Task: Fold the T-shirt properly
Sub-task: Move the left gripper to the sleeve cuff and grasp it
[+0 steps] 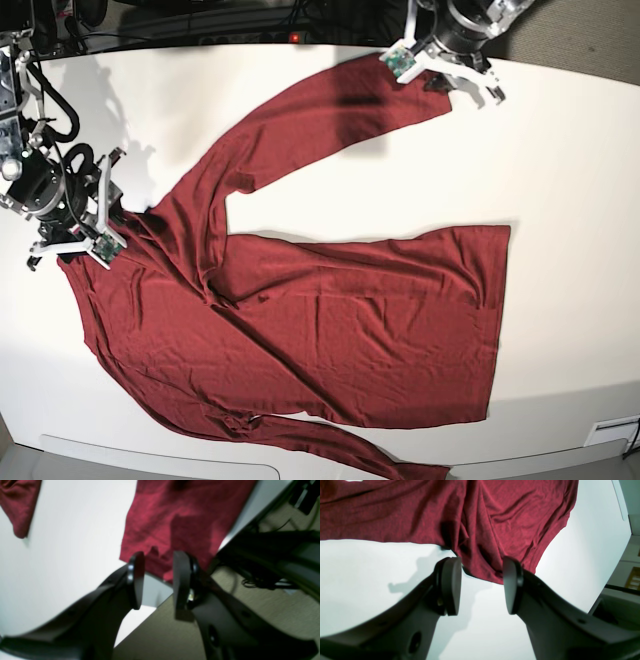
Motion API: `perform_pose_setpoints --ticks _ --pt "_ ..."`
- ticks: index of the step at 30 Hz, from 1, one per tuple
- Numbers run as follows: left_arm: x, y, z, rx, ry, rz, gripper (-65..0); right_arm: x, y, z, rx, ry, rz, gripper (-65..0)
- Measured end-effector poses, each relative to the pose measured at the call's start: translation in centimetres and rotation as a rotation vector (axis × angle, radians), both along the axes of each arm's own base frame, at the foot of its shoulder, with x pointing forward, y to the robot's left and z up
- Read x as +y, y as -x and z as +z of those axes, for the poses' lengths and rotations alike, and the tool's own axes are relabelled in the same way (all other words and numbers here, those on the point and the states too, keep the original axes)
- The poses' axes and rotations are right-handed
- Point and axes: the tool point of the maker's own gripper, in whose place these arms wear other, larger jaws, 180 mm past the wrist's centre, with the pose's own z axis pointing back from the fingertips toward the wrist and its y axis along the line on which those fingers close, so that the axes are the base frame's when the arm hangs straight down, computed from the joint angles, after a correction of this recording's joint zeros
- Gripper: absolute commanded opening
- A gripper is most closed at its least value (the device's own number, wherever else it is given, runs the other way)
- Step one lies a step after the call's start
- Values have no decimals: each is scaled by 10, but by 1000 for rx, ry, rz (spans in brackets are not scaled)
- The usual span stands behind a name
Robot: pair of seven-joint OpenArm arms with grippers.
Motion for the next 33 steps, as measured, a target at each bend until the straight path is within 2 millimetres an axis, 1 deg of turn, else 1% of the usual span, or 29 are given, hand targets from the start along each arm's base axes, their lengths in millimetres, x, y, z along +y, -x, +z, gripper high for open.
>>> perform_pose_setpoints --ticks 4,8,13,15,19,21,26,29,31,33 --pt "-8 -3 2 -20 55 -11 -459 2 -1 1 -7 -7 6 -381" --pt "-2 -3 -14 -4 24 -15 -459 2 -1 1 -6 -8 6 -381" --pt "13 -30 -36 -12 -25 1 -459 2 -1 1 -7 -7 6 -381" --pt "18 -40 -41 -28 -42 3 -459 2 -1 1 -7 -9 6 -381" --pt "30 -57 -46 -70 -107 2 -459 2 -1 1 -7 -8 6 -381" --pt "37 -64 -45 -103 -147 -6 -459 2 -1 1 -7 -7 6 -381" --pt "51 -70 -43 -154 -252 -25 -459 2 -1 1 -6 -8 6 -381" --pt "62 -67 -39 -137 -315 0 -458 2 -1 1 -7 -8 6 -381" --pt "58 -63 -30 -120 -311 -7 -459 2 -1 1 -6 -8 6 -381" --pt "42 -62 -13 -140 -255 -25 -459 2 -1 1 -6 -7 6 -381"
